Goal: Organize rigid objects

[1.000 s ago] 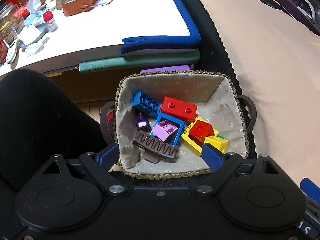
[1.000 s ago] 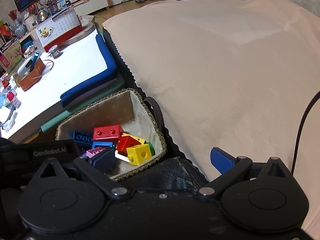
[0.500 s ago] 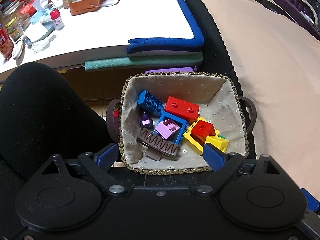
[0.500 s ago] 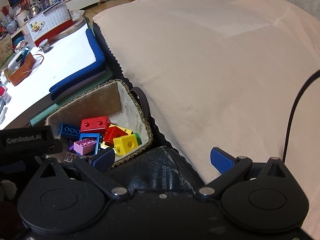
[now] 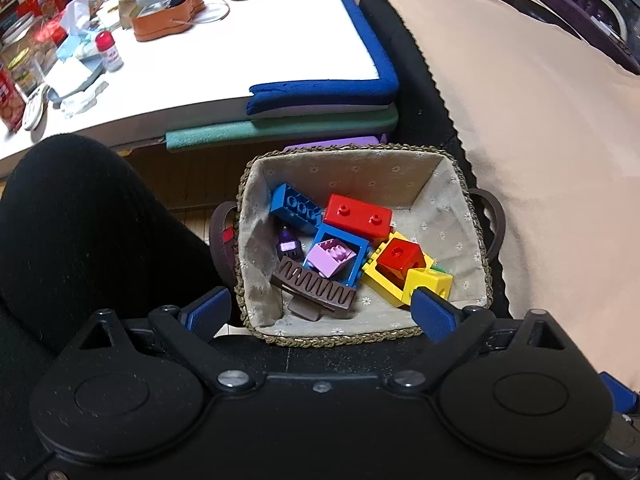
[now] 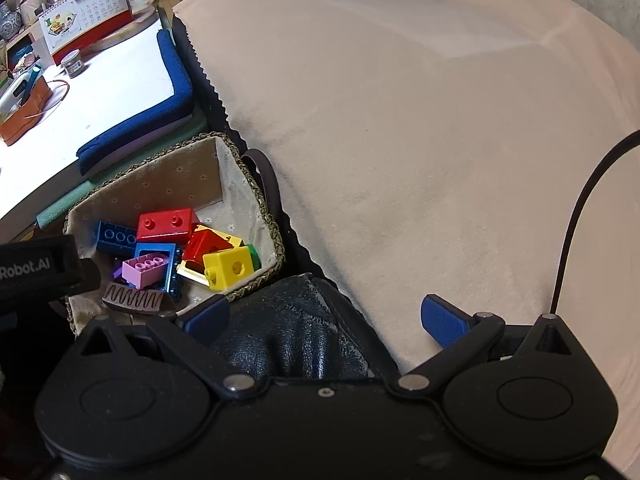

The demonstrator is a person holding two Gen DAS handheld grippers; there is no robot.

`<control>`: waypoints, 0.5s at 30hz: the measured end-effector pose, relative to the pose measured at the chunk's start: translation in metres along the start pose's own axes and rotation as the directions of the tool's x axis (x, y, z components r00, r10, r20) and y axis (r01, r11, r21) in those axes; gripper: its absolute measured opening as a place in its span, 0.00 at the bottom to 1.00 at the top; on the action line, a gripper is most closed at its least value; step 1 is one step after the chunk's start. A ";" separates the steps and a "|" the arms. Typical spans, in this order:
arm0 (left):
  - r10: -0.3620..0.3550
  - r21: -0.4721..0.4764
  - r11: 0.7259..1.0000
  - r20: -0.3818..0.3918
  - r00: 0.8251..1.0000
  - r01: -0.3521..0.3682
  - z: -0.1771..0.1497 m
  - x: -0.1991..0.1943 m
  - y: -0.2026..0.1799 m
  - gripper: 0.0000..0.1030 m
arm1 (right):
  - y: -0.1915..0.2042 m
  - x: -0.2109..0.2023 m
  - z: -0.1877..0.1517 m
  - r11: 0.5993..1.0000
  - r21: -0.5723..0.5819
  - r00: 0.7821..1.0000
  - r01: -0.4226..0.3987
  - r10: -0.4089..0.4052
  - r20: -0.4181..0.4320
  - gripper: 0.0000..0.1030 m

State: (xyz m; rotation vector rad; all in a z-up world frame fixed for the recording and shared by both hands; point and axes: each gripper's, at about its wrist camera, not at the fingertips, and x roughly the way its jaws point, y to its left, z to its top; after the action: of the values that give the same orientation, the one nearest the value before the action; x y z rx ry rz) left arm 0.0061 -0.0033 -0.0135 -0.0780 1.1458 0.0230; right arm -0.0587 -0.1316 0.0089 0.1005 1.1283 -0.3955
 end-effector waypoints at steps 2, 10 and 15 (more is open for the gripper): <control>0.008 0.013 1.000 0.003 1.000 -0.008 -0.001 0.000 -0.002 0.91 | 0.000 0.000 0.000 1.000 0.000 1.000 -0.001 0.001 0.001 0.99; 0.019 0.017 1.000 -0.012 1.000 -0.019 0.000 0.003 -0.003 0.91 | 0.000 0.001 -0.002 1.000 0.003 1.000 -0.005 0.005 -0.003 0.99; 0.026 0.022 0.999 -0.010 1.000 -0.025 -0.001 0.003 -0.003 0.91 | -0.001 0.002 -0.002 1.000 0.006 1.000 -0.007 0.007 -0.004 0.99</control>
State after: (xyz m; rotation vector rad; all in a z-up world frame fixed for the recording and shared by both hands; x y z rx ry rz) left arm 0.0068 -0.0069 -0.0162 -0.0445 1.1576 0.0330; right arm -0.0604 -0.1321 0.0066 0.1105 1.1304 -0.3926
